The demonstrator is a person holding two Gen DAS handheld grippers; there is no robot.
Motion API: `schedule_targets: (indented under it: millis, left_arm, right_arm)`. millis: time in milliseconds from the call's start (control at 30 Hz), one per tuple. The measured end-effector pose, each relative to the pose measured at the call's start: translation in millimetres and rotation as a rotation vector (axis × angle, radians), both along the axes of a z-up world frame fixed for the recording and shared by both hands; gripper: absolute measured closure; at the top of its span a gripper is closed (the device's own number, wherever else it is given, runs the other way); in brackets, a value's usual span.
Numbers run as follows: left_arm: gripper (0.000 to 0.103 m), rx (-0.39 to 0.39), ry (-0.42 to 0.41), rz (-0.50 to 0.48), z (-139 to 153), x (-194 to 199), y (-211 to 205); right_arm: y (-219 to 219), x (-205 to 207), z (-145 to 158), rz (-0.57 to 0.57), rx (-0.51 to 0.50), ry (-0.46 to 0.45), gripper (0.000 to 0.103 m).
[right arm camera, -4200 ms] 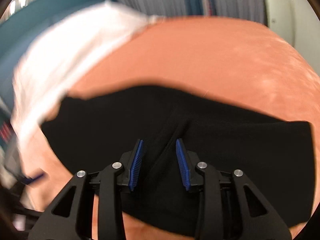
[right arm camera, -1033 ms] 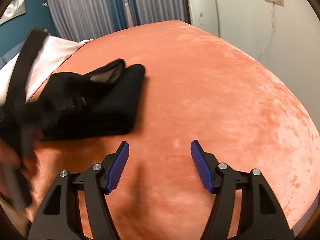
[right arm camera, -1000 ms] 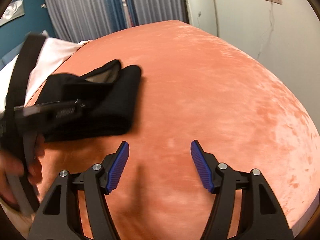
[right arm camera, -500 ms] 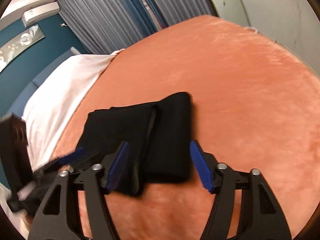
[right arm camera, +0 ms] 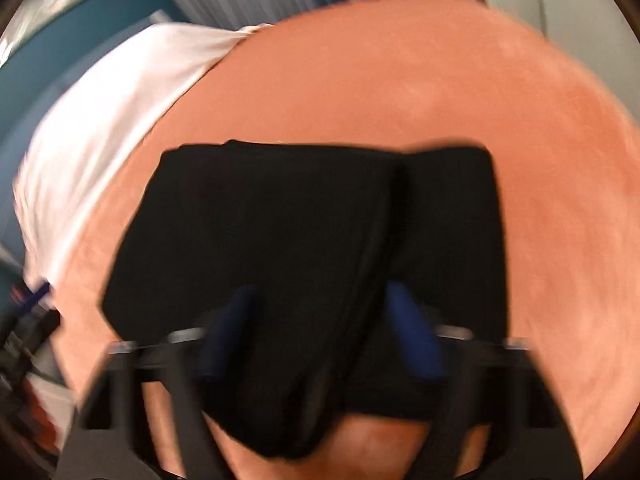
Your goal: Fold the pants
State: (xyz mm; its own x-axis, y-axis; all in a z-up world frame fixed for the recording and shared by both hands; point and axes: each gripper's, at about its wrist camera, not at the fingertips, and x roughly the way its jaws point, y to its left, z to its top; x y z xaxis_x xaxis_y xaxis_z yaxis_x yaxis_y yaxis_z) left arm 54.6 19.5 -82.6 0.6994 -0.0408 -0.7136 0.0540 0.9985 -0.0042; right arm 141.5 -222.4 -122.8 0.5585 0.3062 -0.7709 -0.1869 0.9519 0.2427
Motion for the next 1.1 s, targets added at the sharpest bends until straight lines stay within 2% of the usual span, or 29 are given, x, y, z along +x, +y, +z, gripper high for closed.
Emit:
schedule_targets:
  millis: [33, 67, 133, 167, 233, 267, 300, 333, 367, 400, 467, 533, 567, 700, 733, 800, 833, 867, 900, 1000, 1033, 1100]
  left_arm:
    - [0.014, 0.001, 0.003, 0.012, -1, 2, 6]
    - [0.014, 0.006, 0.002, 0.03, -1, 5, 15]
    - [0.014, 0.009, -0.005, 0.049, -1, 11, 26]
    - [0.013, 0.008, -0.005, 0.051, -1, 16, 30]
    - [0.012, 0.005, 0.005, 0.046, -8, 28, 34]
    - [0.012, -0.006, 0.01, 0.039, -11, 31, 37]
    - [0.012, -0.036, 0.028, 0.021, -19, 39, 38]
    - [0.012, -0.067, 0.058, 0.008, -28, 47, 39]
    - [0.012, -0.097, 0.086, 0.002, -36, 53, 38]
    - [0.012, -0.143, 0.118, -0.007, -46, 60, 38]
    - [0.012, -0.214, 0.148, -0.021, -54, 65, 39]
    - [0.012, -0.283, 0.139, -0.038, -57, 68, 38]
    - [0.012, -0.302, 0.145, -0.043, -60, 70, 36]
    - [0.01, -0.407, 0.239, -0.079, -87, 86, 21]
    - [0.007, -0.419, 0.244, -0.065, -94, 89, 18]
    - [0.005, -0.396, 0.222, -0.06, -95, 89, 12]
    - [0.008, -0.383, 0.221, -0.06, -94, 89, 8]
    - [0.011, -0.37, 0.218, -0.067, -94, 89, 4]
    - [0.038, -0.379, 0.216, -0.097, -92, 89, 1]
    - [0.063, -0.38, 0.209, -0.122, -78, 81, -1]
    - [0.068, -0.38, 0.203, -0.133, -71, 75, 0]
    - [0.07, -0.398, 0.213, -0.153, -63, 63, 3]
  right_arm:
    - [-2, 0, 11, -0.01, 0.006, -0.017, 0.091]
    - [-8, -1, 30, -0.008, 0.032, -0.064, 0.094]
    - [-27, -3, 56, -0.035, 0.041, -0.122, 0.094]
    - [-35, -3, 59, -0.054, 0.027, -0.128, 0.095]
    - [-59, 3, 47, -0.132, -0.028, -0.108, 0.094]
    - [-71, 10, 28, -0.164, -0.043, -0.06, 0.089]
    - [-81, 15, 5, -0.164, -0.017, 0.012, 0.076]
    - [-87, 13, -4, -0.167, 0.021, 0.034, 0.072]
    - [-96, 1, -3, -0.185, 0.086, 0.0, 0.067]
    - [-102, -9, 2, -0.211, 0.098, -0.022, 0.051]
    - [-114, -33, 12, -0.267, 0.111, -0.058, 0.037]
    - [-124, -44, 6, -0.258, 0.2, -0.023, 0.035]
    - [-128, -47, -2, -0.249, 0.259, 0.022, 0.035]
    - [-122, -45, -29, -0.229, 0.402, 0.113, 0.032]
    - [-119, -44, -34, -0.229, 0.419, 0.124, 0.031]
    - [-106, -45, -32, -0.217, 0.38, 0.09, 0.029]
    - [-99, -44, -32, -0.199, 0.382, 0.083, 0.037]
    - [-97, -44, -34, -0.207, 0.37, 0.085, 0.049]
    - [-91, -44, -35, -0.21, 0.355, 0.079, 0.061]
    - [-89, -55, -14, -0.189, 0.345, 0.05, 0.072]
    - [-89, -58, -10, -0.179, 0.353, 0.049, 0.072]
    - [-86, -75, 3, -0.15, 0.326, 0.043, 0.072]
